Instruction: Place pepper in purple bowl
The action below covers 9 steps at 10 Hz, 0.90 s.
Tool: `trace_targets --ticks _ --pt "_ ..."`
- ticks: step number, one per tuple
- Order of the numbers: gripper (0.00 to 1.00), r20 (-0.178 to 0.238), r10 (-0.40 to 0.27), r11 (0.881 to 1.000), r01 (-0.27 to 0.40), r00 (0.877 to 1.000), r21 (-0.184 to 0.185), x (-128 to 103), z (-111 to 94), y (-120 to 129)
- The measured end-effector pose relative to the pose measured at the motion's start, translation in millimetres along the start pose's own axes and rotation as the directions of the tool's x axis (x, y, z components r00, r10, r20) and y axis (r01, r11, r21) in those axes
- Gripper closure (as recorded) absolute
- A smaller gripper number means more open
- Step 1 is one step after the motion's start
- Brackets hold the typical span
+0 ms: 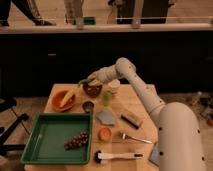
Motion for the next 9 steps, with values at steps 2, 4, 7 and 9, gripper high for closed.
trace_targets --ticks 2,4,7,9 --pt "1.00 -0.008 -0.001 1.000 0.001 1.000 -0.002 1 11 -2" --pt "1.00 -0.018 0.018 1.000 -0.018 1.000 -0.002 9 18 -4" --pt "1.00 -0.036 0.043 0.999 -0.043 0.998 0.004 20 20 -6" --pt "0.99 -0.069 0.060 0.998 -0.060 0.996 0.008 30 21 -3"
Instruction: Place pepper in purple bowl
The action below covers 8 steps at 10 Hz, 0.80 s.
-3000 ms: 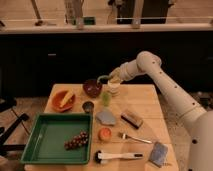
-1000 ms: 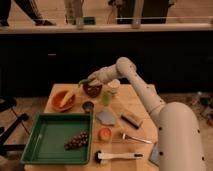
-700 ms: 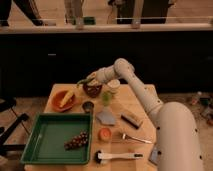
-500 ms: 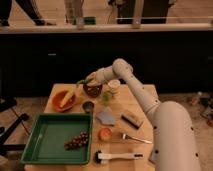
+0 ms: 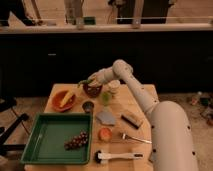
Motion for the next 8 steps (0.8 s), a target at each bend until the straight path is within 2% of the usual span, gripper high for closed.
trace_targets --ticks 2,8 --pt "0.96 -0.024 0.016 1.000 -0.016 1.000 0.005 8.6 -3.4 1.0" --pt "0.96 -0.024 0.015 1.000 -0.015 1.000 0.003 8.1 -2.5 1.3"
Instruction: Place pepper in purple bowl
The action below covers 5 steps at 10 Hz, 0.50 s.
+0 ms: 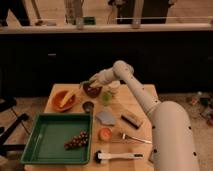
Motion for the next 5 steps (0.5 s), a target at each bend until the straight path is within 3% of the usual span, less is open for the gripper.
trace_targets --ticks 5 --pt "0.99 0.000 0.000 1.000 0.000 1.000 0.000 -0.2 0.2 0.0"
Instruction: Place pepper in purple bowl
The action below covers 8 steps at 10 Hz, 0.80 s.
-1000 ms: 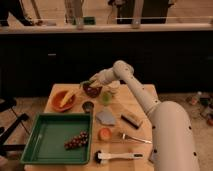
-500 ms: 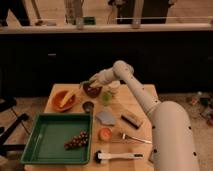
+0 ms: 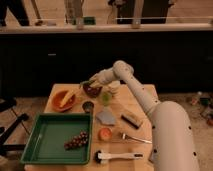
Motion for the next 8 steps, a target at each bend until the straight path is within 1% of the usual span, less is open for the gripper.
trace_targets --ticks 1,2,3,5,7,8 --pt "0.95 0.000 0.000 1.000 0.000 1.000 0.000 0.3 -0.3 -0.1" --pt "0.83 -0.001 0.000 1.000 0.000 1.000 0.000 0.5 -0.5 0.0" --pt "0.75 0.000 0.000 1.000 0.000 1.000 0.000 0.4 -0.3 0.0" --pt "0.52 0.000 0.000 1.000 0.000 1.000 0.000 0.5 -0.4 0.0" --pt "0.32 -0.001 0.000 1.000 0.000 1.000 0.001 0.6 -0.5 0.0" --pt "0.25 0.000 0.000 1.000 0.000 1.000 0.001 0.5 -0.5 0.0"
